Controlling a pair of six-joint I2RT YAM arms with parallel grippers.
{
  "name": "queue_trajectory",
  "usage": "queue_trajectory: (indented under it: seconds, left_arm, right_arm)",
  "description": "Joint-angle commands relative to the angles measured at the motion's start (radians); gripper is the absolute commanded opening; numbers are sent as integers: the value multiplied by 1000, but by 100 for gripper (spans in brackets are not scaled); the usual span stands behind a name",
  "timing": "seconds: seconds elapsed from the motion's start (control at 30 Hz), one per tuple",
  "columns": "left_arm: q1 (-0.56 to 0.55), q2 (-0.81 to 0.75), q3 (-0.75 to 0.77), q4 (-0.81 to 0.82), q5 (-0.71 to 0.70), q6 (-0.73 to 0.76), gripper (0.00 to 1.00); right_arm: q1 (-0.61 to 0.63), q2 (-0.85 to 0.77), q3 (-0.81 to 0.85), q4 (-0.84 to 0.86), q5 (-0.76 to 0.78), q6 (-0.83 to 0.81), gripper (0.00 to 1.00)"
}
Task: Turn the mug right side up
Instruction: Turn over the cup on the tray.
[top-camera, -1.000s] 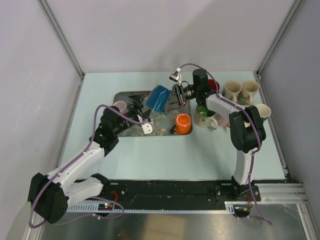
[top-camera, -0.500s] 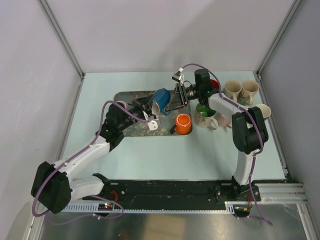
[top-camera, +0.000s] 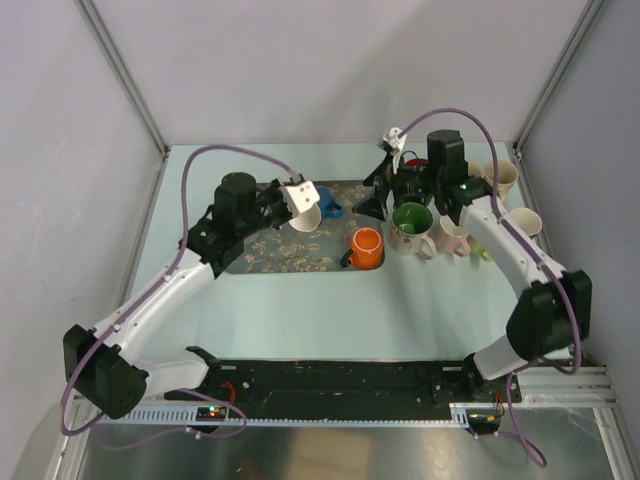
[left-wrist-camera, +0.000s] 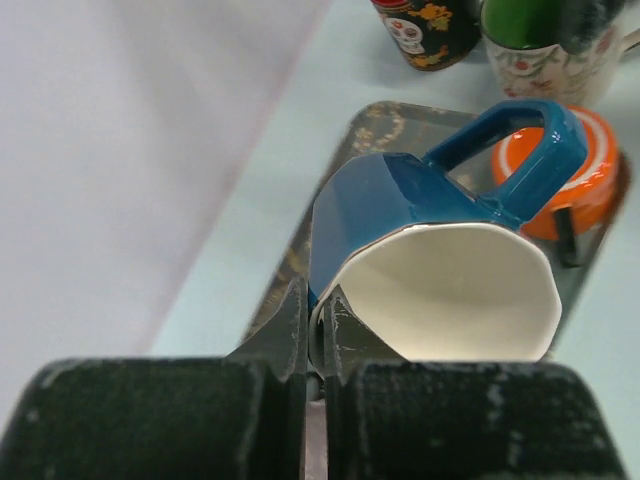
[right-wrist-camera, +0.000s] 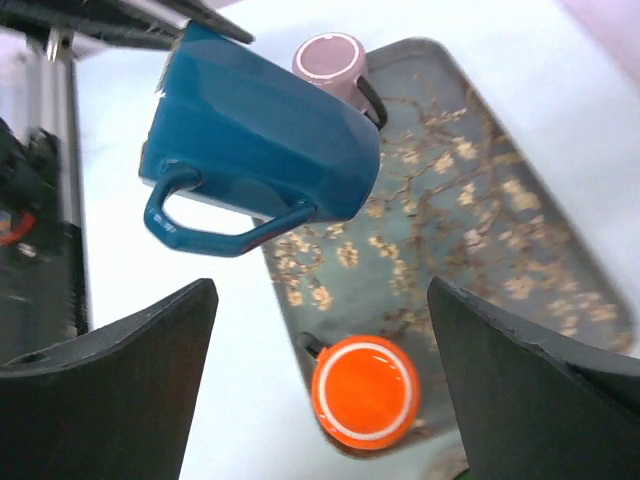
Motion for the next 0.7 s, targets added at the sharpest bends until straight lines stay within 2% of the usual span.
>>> queue_trajectory:
  seconds: [0.0, 0.07, 0.2, 0.33, 0.47, 0.67]
  left_arm:
    - [-5, 6, 158, -205, 5, -281, 0]
    - [-5, 6, 169, -232, 7, -352, 0]
    - [-5, 28, 186, -267, -8, -445, 0]
    - [-4, 59, 210, -289, -2, -477, 0]
    - [-4, 64, 219, -291, -2, -494, 0]
    - [-5, 59, 226, -291, 9, -494, 0]
  right_arm:
    - [54, -143, -42, -90, 140, -391, 89]
    - [102, -178, -47, -135, 197, -492, 84]
    - [241, -208, -70, -182, 389, -694, 81]
    - [347, -190, -86, -156, 521, -794, 77]
    - [395, -166, -87, -123, 574, -857, 70]
    - [409, -131, -82, -124, 592, -928, 65]
